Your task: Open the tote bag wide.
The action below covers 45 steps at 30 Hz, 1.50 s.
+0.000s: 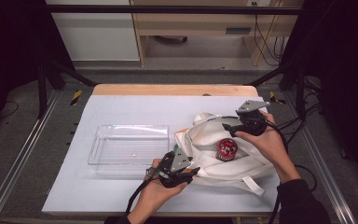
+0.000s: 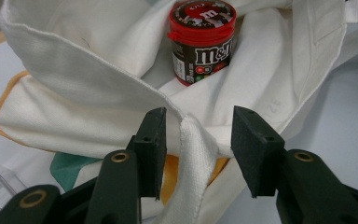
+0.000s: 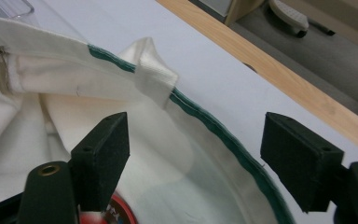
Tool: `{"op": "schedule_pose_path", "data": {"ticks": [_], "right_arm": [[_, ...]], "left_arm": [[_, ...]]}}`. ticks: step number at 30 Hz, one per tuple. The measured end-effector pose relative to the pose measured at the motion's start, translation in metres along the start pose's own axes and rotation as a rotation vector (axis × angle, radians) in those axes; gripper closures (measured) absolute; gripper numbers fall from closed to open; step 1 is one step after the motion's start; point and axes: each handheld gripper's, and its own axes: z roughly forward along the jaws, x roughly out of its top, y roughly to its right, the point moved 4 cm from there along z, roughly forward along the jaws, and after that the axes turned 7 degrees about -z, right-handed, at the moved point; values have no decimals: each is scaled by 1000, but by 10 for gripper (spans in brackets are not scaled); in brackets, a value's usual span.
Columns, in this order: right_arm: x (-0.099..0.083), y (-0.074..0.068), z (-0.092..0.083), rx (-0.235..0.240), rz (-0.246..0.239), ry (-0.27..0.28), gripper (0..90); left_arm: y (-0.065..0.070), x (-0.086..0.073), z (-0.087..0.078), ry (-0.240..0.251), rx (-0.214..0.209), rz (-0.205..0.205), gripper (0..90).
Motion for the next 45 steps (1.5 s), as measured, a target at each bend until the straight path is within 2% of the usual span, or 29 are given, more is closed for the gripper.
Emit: {"op": "schedule_pose_path", "data": {"ticks": [6,7,9,11,12,13,16,17,18,20,22,23,26,27,28,29,33,34,35,38,40,42,43,45], "right_arm": [[4,-2,14,4,-11,11,236],[4,-3,16,12,-10,13,244],[4,-5,21,17,-20,3,259],[3,-6,26,3,-32,-11,336],[3,-6,26,3,-32,-11,336],[2,-3,27,-13,-43,-10,404],[1,2,27,-17,-34,-4,386],[-1,4,28,3,-19,-8,362],[-1,4,28,3,-19,-8,362],[-2,2,31,17,-61,-36,365],[-1,1,30,23,-64,-33,398],[2,-1,29,32,-74,-24,475],[1,-6,28,47,-101,-37,579],[1,-6,28,47,-101,-37,579],[0,-6,28,50,-109,-50,632],[-2,-7,28,42,-110,-70,741],[-6,-6,30,14,-93,-89,848],[-6,-6,30,14,-93,-89,848],[-4,-4,30,-14,-92,-85,870],[3,3,23,-72,-38,-34,875],[6,8,19,-105,-25,-16,875],[7,10,17,-112,-14,-9,875],[8,13,13,-130,-4,-1,875],[7,15,14,-137,3,-3,875]], "left_arm": [[1,0,2,-4,-3,3,659],[3,-1,3,-9,-29,-5,672],[2,-1,2,-10,-12,-1,699],[1,-1,1,-9,-14,-6,731],[1,-1,1,-13,-16,-6,731],[0,-2,1,-9,-20,-6,744],[1,-2,0,-13,-20,-3,750],[1,-1,0,-11,-18,-2,750],[1,-1,0,-11,-18,-2,750],[0,-1,0,-7,-17,-7,752],[-1,-1,0,-8,-19,-14,756],[-2,0,0,-6,-20,-22,765],[-2,1,1,-3,-15,-19,777],[-2,1,1,-3,-15,-19,780],[-2,2,1,-2,-13,-18,780],[-3,2,1,1,-6,-8,786],[-2,4,1,4,-3,-11,791],[-2,4,1,4,-3,-11,792],[-2,5,0,8,-7,-11,796],[-2,11,-4,24,-12,-19,810],[-2,16,-6,33,-12,-15,814],[-1,18,-6,37,-11,-13,816],[0,20,-6,39,-6,-8,817],[0,18,-4,21,-1,-4,821]]}}
